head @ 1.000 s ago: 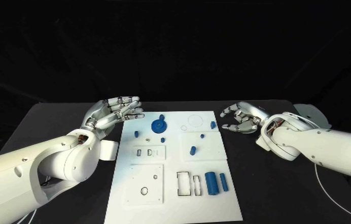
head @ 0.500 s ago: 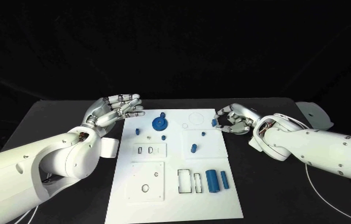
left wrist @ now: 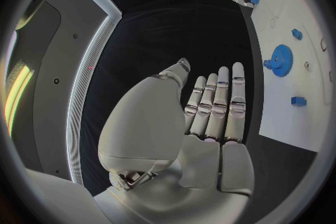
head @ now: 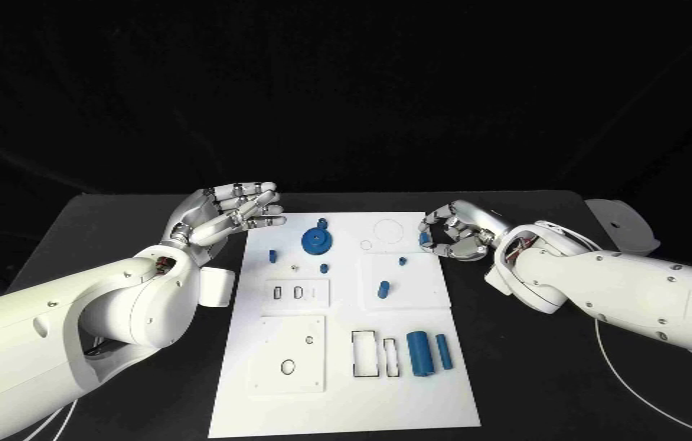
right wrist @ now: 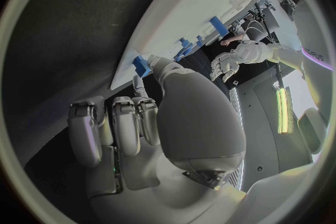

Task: Assemble the parts on the task board

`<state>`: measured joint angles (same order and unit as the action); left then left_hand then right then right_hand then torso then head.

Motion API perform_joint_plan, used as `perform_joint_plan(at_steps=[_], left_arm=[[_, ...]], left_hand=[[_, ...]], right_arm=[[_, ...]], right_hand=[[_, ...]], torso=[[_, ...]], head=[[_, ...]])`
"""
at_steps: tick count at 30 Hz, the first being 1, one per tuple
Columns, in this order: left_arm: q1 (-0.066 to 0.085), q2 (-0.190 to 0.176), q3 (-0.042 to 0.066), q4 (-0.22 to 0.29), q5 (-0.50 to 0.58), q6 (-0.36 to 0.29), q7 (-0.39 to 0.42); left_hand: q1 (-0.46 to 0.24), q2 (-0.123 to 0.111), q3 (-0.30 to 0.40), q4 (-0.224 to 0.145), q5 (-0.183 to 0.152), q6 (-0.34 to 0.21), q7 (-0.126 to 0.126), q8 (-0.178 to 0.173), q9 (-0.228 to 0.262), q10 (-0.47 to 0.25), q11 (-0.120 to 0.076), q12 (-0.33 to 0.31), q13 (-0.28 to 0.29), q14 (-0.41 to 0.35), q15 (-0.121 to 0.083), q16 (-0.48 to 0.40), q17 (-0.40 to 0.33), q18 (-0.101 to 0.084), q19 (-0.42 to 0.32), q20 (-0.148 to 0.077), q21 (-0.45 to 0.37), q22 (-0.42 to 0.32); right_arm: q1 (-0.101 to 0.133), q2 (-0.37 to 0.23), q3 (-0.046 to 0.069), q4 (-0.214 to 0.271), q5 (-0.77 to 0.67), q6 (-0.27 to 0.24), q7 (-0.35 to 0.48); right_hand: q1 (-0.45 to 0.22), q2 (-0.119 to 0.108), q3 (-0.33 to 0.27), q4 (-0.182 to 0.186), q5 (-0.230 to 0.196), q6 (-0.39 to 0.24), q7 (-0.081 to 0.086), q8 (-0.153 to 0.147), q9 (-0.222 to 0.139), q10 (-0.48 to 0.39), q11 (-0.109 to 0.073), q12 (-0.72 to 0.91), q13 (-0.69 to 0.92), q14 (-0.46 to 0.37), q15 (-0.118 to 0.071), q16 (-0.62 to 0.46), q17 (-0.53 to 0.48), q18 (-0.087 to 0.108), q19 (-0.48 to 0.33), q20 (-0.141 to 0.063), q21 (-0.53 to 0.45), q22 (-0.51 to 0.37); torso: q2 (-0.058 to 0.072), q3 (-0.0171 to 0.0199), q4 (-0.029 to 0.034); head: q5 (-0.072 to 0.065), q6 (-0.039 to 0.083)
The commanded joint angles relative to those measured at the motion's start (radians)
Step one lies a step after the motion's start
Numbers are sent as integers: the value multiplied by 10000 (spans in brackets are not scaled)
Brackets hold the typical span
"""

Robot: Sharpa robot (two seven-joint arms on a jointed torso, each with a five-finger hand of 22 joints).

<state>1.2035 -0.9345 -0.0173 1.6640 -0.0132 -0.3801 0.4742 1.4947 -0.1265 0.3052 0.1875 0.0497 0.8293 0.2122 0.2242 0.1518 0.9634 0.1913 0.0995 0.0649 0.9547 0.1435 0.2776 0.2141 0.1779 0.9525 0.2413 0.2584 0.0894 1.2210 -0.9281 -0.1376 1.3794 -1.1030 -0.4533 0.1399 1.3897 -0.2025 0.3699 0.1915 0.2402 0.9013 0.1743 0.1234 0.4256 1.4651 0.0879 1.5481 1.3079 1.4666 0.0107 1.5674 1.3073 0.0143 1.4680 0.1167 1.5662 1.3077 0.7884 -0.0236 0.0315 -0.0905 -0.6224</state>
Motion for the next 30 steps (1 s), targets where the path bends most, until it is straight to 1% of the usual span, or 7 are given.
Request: perform_joint_plan(at_steps=[1, 6, 13, 17, 23, 26, 30], left_arm=[[8, 8, 6, 14, -12, 165, 84], [8, -2, 6, 15, -12, 158, 90], [8, -10, 6, 18, -12, 168, 86], [8, -10, 6, 12, -12, 168, 85], [8, -7, 6, 25, -12, 193, 62], [8, -4, 6, 30, -12, 199, 49], [8, -4, 6, 27, -12, 200, 43]], left_hand=[[-77, -4, 62, -23, 7, 41, 323, -45, -9, 54, 11, -32, -5, 49, 11, -55, 13, 54, 55, 21, -67, -12], [-100, 2, 72, -19, 5, 44, 328, -52, -12, 59, 12, -49, -5, 52, 12, -66, 21, 54, 58, 22, -72, -19], [-105, 3, 72, -17, 5, 44, 329, -53, -12, 60, 13, -51, -5, 53, 12, -67, 22, 54, 59, 22, -72, -20], [-105, 3, 72, -17, 5, 44, 329, -53, -12, 60, 13, -51, -5, 53, 12, -67, 22, 54, 59, 22, -72, -20], [-105, 3, 72, -17, 5, 44, 329, -53, -12, 60, 13, -51, -5, 53, 12, -67, 22, 54, 59, 22, -72, -20], [-122, 7, 78, -13, 6, 43, 332, -60, -15, 61, 16, -63, -5, 54, 14, -76, 27, 54, 60, 24, -76, -25], [-122, 7, 78, -13, 6, 43, 332, -60, -15, 61, 16, -63, -5, 54, 14, -76, 27, 54, 60, 24, -76, -25]], right_arm=[[-9, 42, 0, -25, 39, 1, 91], [-9, 81, 1, -85, 45, 28, 57], [-9, 125, 1, -143, 53, 92, 16], [-9, 136, 1, -150, 57, 136, 8], [-9, 159, 1, -180, 86, 96, -4], [-9, 177, 1, -201, 91, 45, -33], [-9, 186, 1, -219, 97, -26, -87]], right_hand=[[24, 90, 68, -28, 38, 82, -3, 73, 13, 930, 16, 65, 2506, 1041, 70, 34, 2635, -143, 1028, 62, 46, 2631], [14, 120, 117, -30, -24, 189, -24, 106, 31, 941, -1, 78, 2516, 1041, 52, 34, 2635, -143, 1028, 49, 46, 2631], [23, 183, 210, -52, -123, 384, -81, 171, 65, 956, -49, 97, 2531, 1041, 15, 34, 2635, -143, 1028, 20, 46, 2631], [25, 192, 222, -56, -134, 406, -89, 178, 69, 966, -56, 110, 2541, 1041, 10, 34, 2635, -143, 1028, 16, 46, 2631], [-31, 215, 244, -32, -187, 490, -114, 204, 83, 969, -77, 113, 2543, 1041, -10, 34, 2635, -143, 1028, -4, 46, 2631], [-47, 282, 309, -42, -201, 690, -193, 302, 131, 994, -141, 146, 2567, 1041, -64, 34, 2635, -143, 1028, -45, 46, 2631], [-24, 357, 382, -90, -211, 895, -297, 427, 194, 1012, -230, 168, 2584, 1041, -137, 34, 2635, -143, 1028, -106, 46, 2631]], torso=[[3, -4, 6], [-1, -7, -9], [-9, 3, -6], [-8, 6, -1], [3, 2, -16], [4, 10, -14], [-3, 9, -2]], head=[[2, -18], [-8, 24], [20, -48], [12, -50], [6, -50], [8, -50], [-3, -74]])
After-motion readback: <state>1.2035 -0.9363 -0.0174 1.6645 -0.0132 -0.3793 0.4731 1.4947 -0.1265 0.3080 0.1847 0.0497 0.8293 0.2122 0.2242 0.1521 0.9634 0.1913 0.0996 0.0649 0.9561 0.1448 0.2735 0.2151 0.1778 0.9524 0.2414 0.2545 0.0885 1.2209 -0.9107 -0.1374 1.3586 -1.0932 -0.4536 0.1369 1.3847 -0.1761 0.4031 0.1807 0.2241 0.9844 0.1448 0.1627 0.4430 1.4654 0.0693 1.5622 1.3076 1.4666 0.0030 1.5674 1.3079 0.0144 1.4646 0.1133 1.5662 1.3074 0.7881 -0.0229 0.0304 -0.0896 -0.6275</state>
